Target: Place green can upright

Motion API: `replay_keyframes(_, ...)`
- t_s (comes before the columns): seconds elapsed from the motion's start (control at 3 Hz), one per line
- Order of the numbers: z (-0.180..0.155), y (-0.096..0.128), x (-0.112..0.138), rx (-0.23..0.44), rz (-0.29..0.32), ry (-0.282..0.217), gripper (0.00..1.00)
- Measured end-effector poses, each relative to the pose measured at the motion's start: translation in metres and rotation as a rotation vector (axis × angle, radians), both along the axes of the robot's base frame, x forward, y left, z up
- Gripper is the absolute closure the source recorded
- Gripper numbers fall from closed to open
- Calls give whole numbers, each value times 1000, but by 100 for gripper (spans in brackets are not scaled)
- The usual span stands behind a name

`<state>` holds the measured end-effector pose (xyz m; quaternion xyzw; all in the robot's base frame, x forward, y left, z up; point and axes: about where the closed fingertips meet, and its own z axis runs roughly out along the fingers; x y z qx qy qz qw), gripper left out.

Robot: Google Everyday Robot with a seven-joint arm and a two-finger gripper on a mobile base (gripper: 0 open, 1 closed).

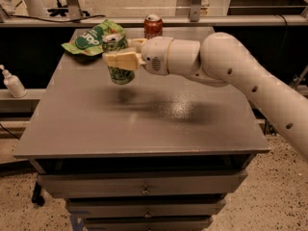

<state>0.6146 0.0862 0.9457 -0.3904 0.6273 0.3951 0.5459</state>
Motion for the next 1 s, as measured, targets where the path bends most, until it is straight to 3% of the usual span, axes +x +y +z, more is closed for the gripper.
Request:
replay_keyframes(0.33, -13, 13, -14, -13, 9, -15, 100)
replay_keyframes(1.0, -32, 27, -28, 40, -49, -8, 100)
